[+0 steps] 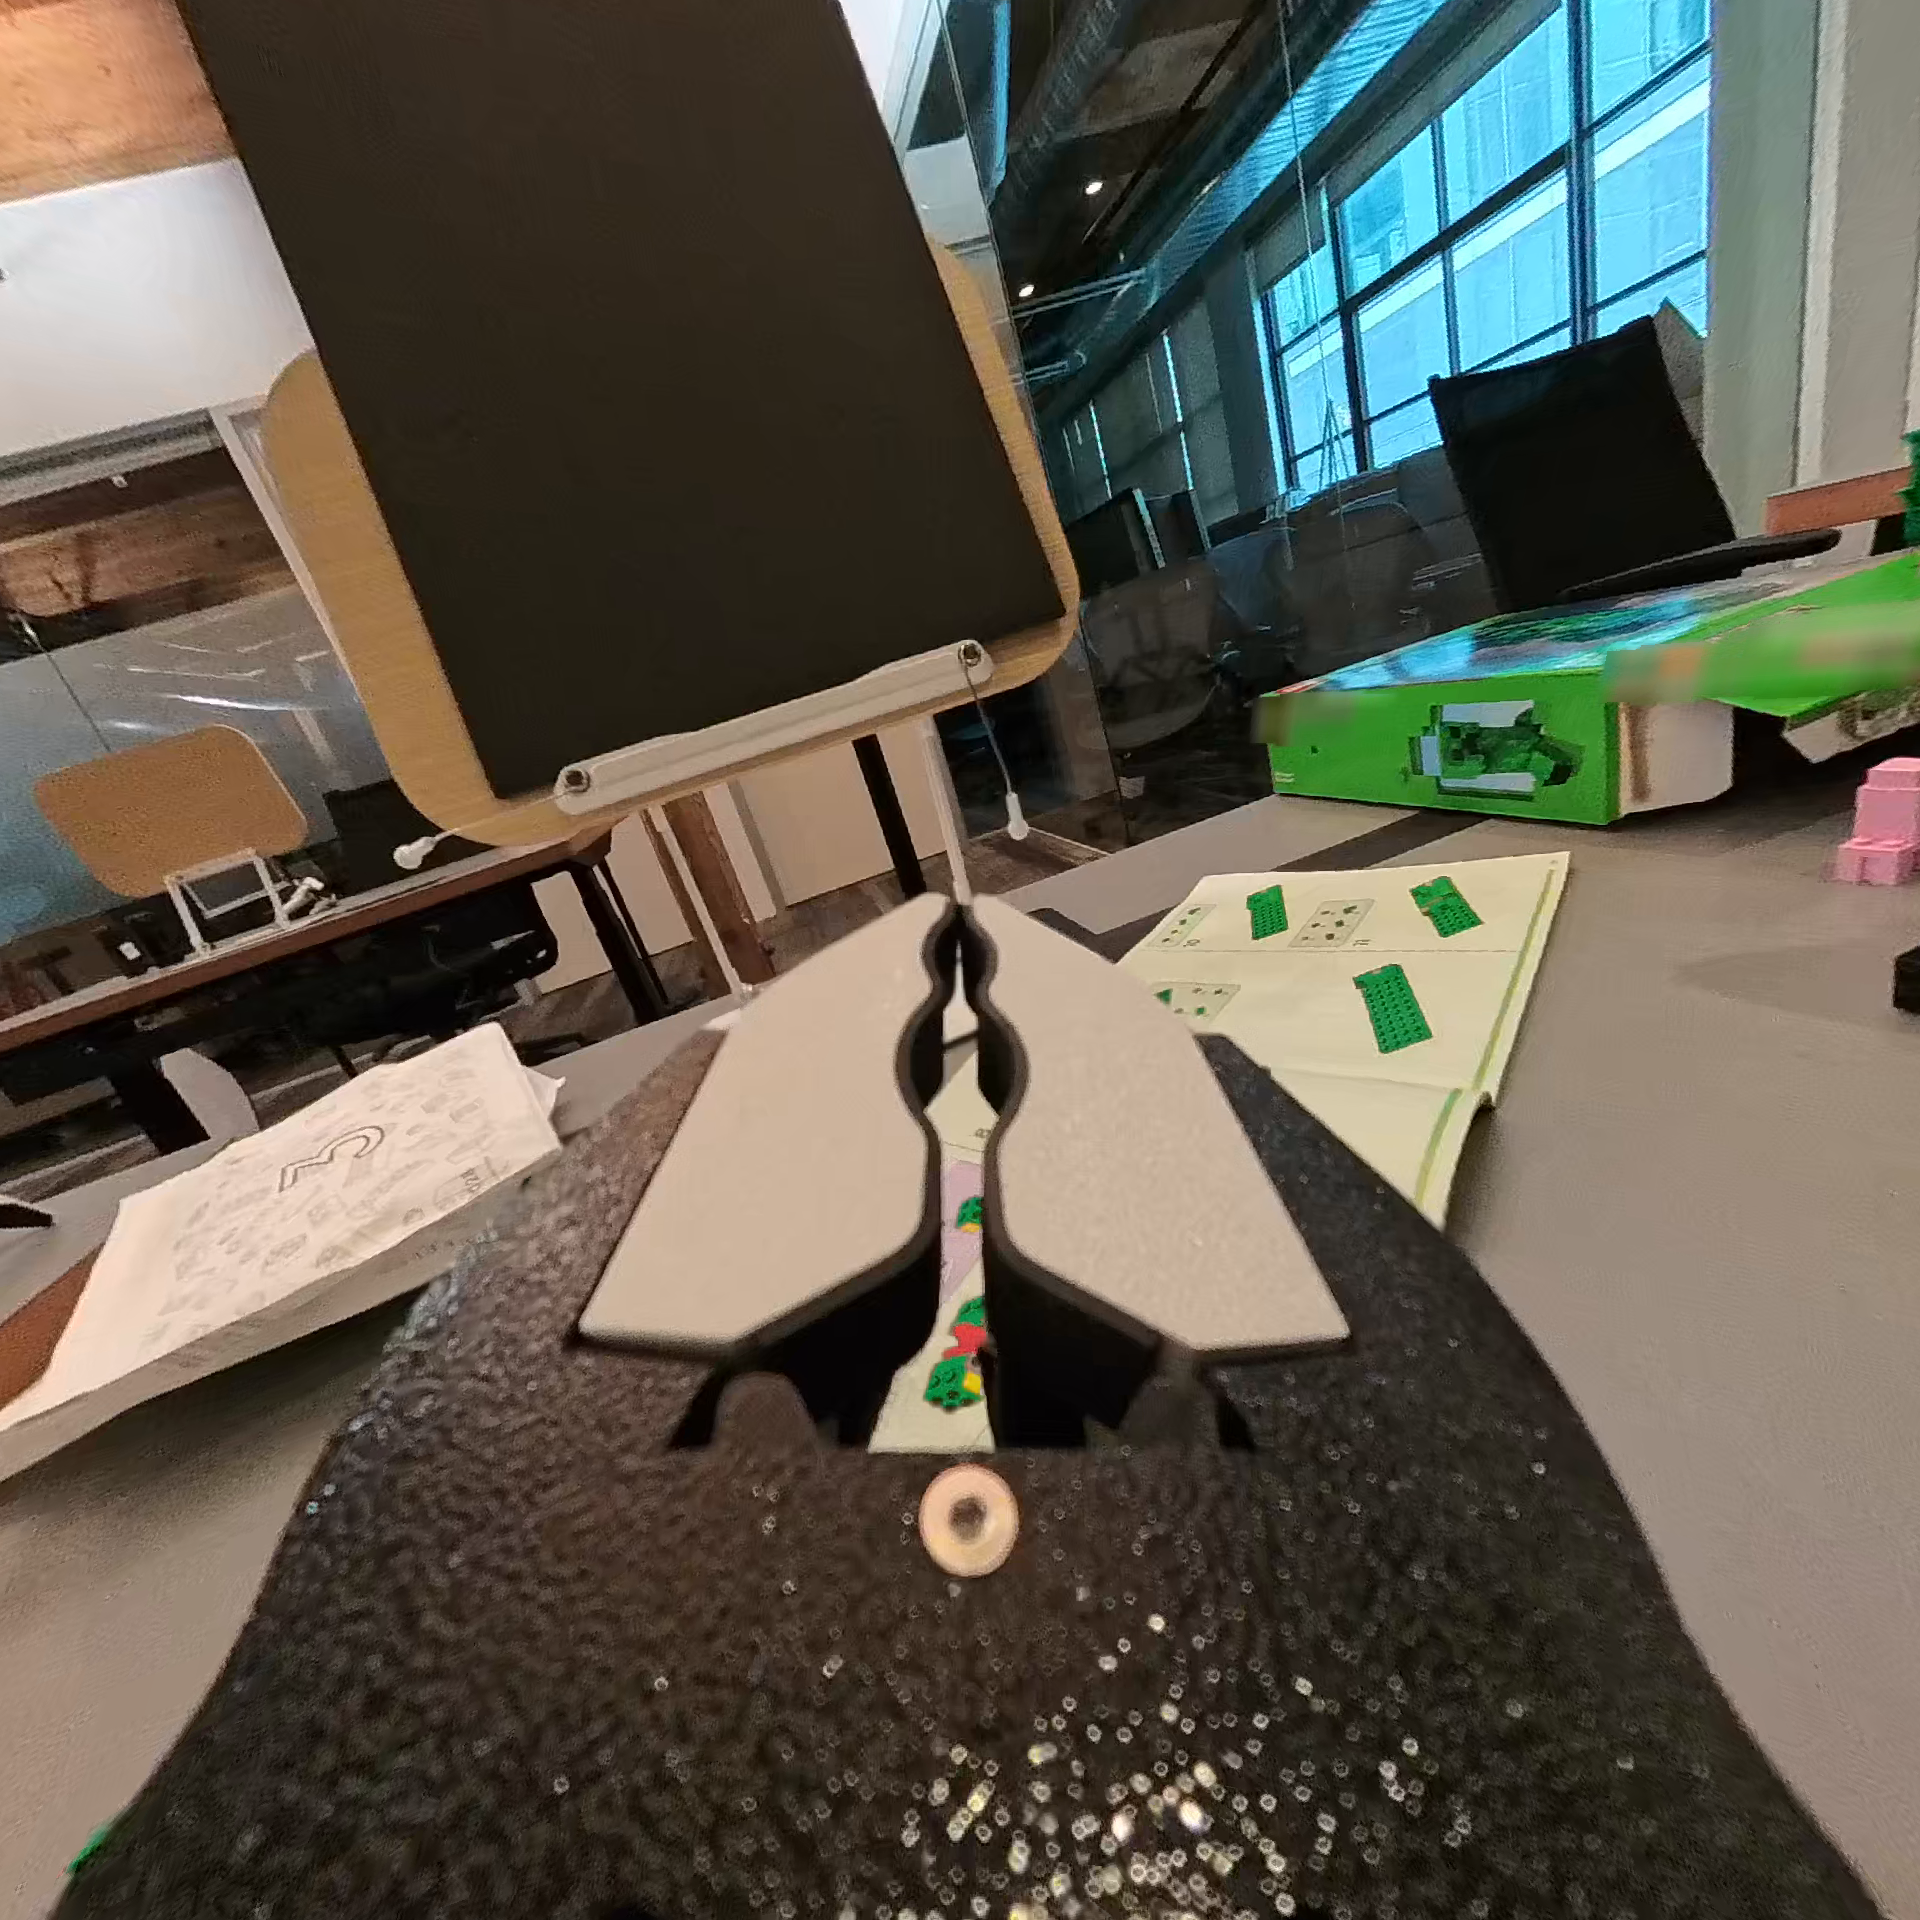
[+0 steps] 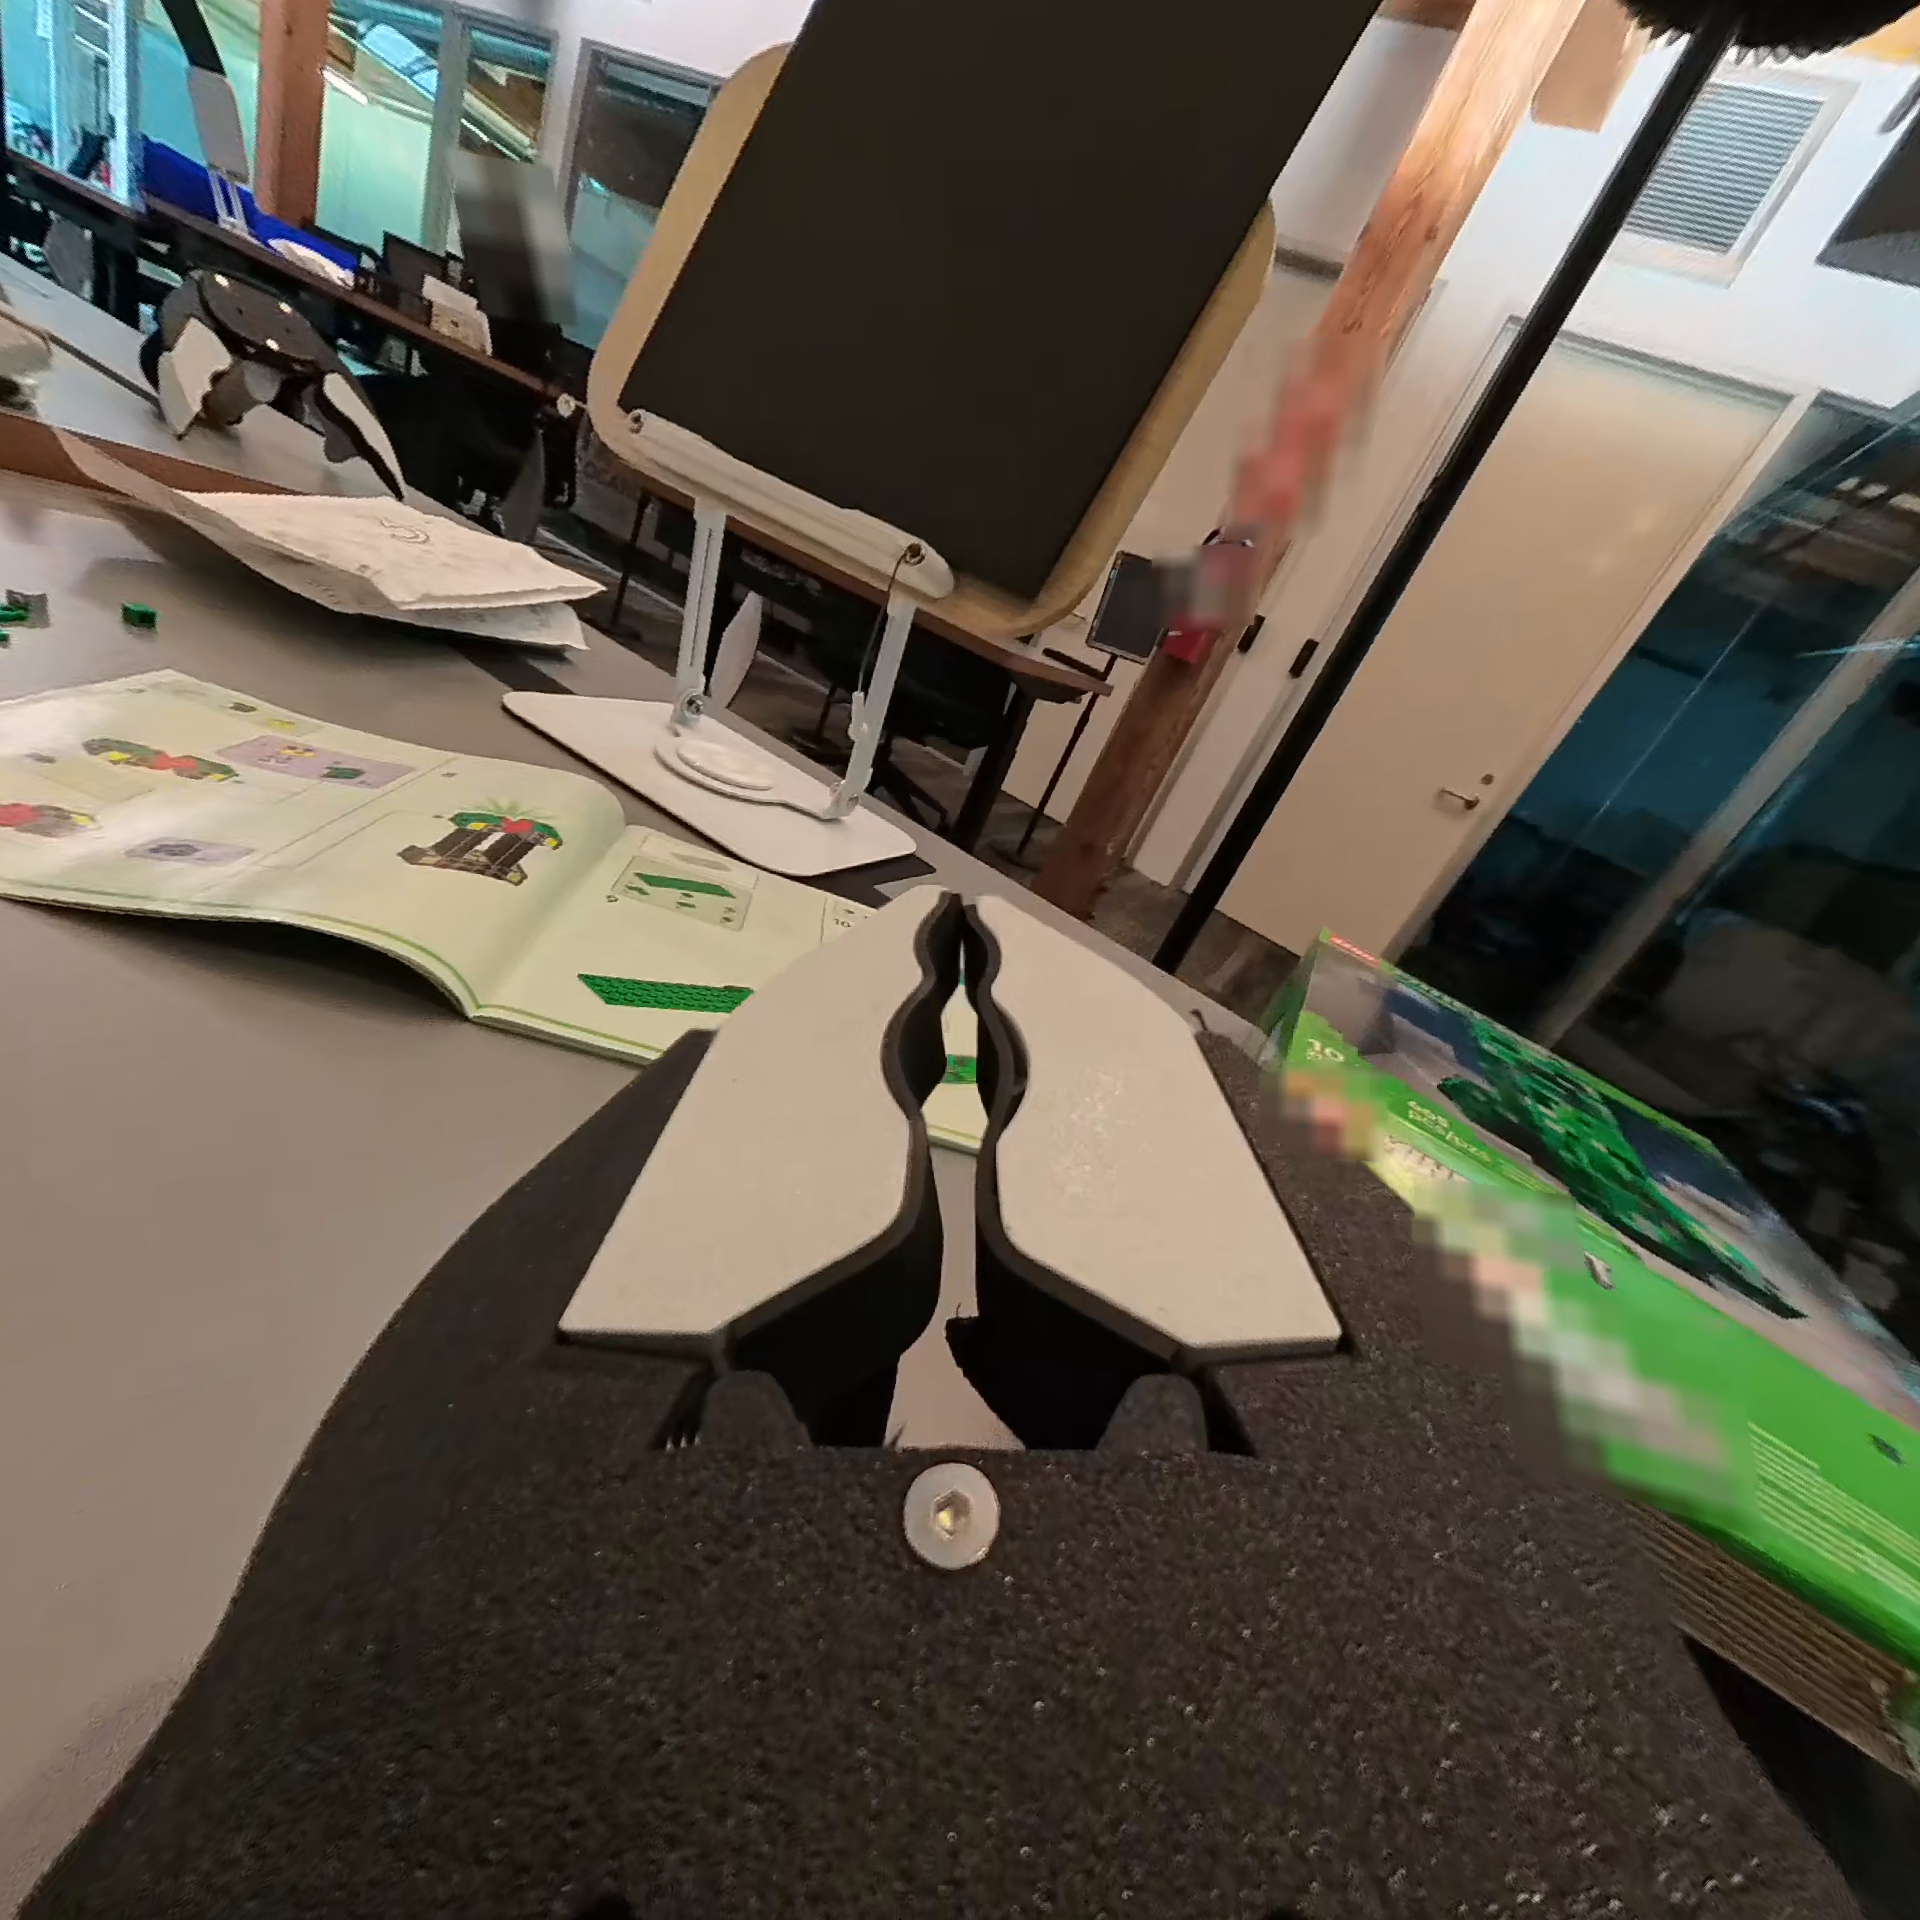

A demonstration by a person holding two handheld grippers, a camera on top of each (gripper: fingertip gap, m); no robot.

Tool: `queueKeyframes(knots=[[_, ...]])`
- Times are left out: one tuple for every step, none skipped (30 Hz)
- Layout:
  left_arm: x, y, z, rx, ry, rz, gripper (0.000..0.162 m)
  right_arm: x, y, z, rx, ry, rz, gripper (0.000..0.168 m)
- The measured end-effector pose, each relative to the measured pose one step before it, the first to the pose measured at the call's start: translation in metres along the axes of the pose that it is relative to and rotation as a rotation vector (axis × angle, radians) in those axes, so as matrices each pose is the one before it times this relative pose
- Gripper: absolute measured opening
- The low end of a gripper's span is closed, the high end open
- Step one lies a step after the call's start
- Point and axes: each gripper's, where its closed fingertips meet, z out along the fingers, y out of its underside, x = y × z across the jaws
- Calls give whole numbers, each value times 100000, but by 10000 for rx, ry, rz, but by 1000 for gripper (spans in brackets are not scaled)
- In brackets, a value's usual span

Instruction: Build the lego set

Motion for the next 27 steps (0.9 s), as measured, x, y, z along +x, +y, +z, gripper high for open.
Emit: queueKeyframes(knots=[[-87,-50,-59,38,-100,94,0,-168,14,-11,-7,-93,50,0],[-210,-17,-45,23,-194,143,0,-50,30,26,-26,-18,7,0],[-391,55,-51,-3,-323,224,0,92,70,16,-50,89,-44,0],[-346,129,-26,-55,-294,203,0,79,104,21,-63,82,-61,0],[-64,112,-17,-81,-97,100,0,45,37,-12,-22,52,-83,0],[69,41,-38,-59,-8,31,0,20,-12,-25,25,36,-87,0],[57,-45,-104,-14,-31,52,0,-40,-42,-23,35,-24,-58,0],[73,-89,-129,12,-23,79,0,-130,-10,1,11,-81,-17,0],[116,-60,-111,-6,3,70,0,-165,20,-8,-23,-101,13,0],[99,1,-87,-45,2,59,0,-151,33,-24,-33,-81,1,0],[83,71,-57,-74,4,53,0,-121,-5,-54,-15,-51,-14,0],[69,89,-49,-88,-2,38,0,-97,-40,-62,3,-34,-10,0],[11,92,-54,-82,-26,31,0,-98,-44,-90,16,-36,5,0],[-4,60,-61,-62,-37,30,0,-118,-59,-80,24,-52,21,0],[9,74,-39,-65,-25,24,0,-122,-60,-66,31,-70,16,0],[85,124,-11,-102,12,18,0,-90,-21,-34,8,-52,14,0],[143,166,-32,-138,43,9,0,-55,19,-17,-18,-27,50,0],[192,170,-71,-152,60,-4,0,-74,-20,-39,1,-39,89,0],[287,133,-144,-150,102,-30,0,-74,-83,-36,58,-53,79,0],[478,82,-218,-145,188,-32,0,5,-70,-58,45,-5,85,0],[608,17,-304,-130,227,18,0,55,-51,-38,45,12,70,0],[596,-95,-413,-87,179,98,0,53,-23,-16,28,8,72,0],[519,-207,-499,-29,104,146,0,36,9,-11,5,-13,93,0],[455,-283,-571,13,57,105,0,-1,14,9,7,-31,62,0],[410,-327,-590,50,49,6,0,58,57,-2,-19,2,28,0],[386,-277,-569,70,65,-66,0,133,43,-10,-12,54,10,0],[362,-123,-494,20,90,-63,0,164,50,-10,-11,60,8,0]])
